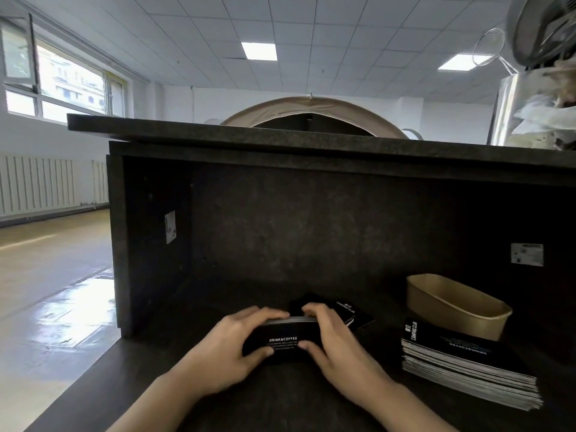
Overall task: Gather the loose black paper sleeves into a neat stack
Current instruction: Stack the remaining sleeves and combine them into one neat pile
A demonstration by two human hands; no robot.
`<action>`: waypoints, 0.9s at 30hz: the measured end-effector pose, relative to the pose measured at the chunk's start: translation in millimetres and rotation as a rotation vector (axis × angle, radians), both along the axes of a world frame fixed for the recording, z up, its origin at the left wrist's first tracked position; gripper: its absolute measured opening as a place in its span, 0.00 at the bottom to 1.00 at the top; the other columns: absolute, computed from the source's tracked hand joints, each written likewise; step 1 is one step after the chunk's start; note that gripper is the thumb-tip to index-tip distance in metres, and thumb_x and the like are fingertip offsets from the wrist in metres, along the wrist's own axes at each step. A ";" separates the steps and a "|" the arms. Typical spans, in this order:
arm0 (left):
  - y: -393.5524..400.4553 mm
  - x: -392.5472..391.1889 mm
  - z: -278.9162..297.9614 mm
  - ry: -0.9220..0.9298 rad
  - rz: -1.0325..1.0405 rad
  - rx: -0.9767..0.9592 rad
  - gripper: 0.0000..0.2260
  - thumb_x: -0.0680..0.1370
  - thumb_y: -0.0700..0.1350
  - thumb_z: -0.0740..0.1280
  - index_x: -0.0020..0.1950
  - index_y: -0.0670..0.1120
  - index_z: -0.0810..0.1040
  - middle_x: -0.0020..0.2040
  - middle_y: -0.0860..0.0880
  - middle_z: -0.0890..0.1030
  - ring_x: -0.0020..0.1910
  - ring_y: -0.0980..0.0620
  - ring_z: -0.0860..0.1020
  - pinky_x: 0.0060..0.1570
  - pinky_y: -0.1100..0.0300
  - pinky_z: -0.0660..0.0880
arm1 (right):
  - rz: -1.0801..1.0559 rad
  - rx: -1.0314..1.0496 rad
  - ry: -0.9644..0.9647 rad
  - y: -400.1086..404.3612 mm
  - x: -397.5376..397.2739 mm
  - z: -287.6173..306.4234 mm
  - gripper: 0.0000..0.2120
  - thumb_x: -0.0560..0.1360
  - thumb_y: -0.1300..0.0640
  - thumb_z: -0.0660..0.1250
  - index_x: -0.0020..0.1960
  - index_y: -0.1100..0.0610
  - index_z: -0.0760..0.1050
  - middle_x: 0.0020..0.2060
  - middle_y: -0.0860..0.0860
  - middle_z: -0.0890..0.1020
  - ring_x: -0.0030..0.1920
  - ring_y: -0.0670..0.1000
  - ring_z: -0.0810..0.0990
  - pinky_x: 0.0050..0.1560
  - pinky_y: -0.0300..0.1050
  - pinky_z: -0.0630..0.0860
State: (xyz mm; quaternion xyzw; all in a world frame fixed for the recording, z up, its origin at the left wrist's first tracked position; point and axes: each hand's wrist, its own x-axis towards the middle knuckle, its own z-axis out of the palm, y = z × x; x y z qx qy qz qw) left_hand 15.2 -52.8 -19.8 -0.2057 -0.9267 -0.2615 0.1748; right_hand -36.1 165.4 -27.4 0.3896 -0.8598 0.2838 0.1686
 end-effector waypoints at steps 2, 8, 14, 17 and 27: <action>-0.2 -2.4 -1.0 -0.001 0.002 0.000 0.25 0.76 0.49 0.70 0.67 0.69 0.66 0.62 0.65 0.73 0.62 0.68 0.72 0.64 0.63 0.71 | 0.002 -0.072 0.001 -0.5 1.5 2.4 0.12 0.80 0.51 0.61 0.62 0.49 0.66 0.57 0.43 0.69 0.60 0.36 0.68 0.62 0.27 0.62; -19.5 -6.6 6.5 -0.056 0.098 0.049 0.25 0.76 0.45 0.70 0.61 0.73 0.69 0.61 0.69 0.75 0.61 0.68 0.73 0.63 0.56 0.74 | -0.361 -0.057 -0.082 12.9 -14.0 -1.2 0.16 0.79 0.49 0.63 0.64 0.51 0.66 0.61 0.47 0.69 0.63 0.46 0.72 0.63 0.37 0.69; -20.6 -2.5 5.5 -0.028 0.030 0.107 0.19 0.77 0.45 0.69 0.62 0.65 0.73 0.60 0.66 0.78 0.60 0.67 0.75 0.63 0.60 0.74 | -0.471 0.255 -0.114 12.1 -17.6 -0.2 0.24 0.75 0.42 0.65 0.66 0.53 0.70 0.62 0.53 0.77 0.62 0.56 0.76 0.61 0.48 0.74; -17.7 -1.7 6.3 0.001 0.024 0.147 0.13 0.79 0.50 0.66 0.63 0.61 0.75 0.58 0.65 0.79 0.58 0.67 0.76 0.61 0.62 0.74 | -0.470 0.390 0.025 6.6 -12.2 5.9 0.19 0.77 0.45 0.62 0.63 0.56 0.71 0.57 0.55 0.80 0.58 0.57 0.79 0.54 0.49 0.76; -15.7 0.4 7.1 -0.043 0.042 0.218 0.14 0.80 0.56 0.57 0.62 0.61 0.77 0.57 0.65 0.80 0.59 0.68 0.76 0.61 0.65 0.72 | -0.460 0.341 0.037 8.3 -12.4 1.6 0.22 0.79 0.43 0.59 0.66 0.56 0.72 0.68 0.54 0.68 0.68 0.54 0.70 0.66 0.47 0.68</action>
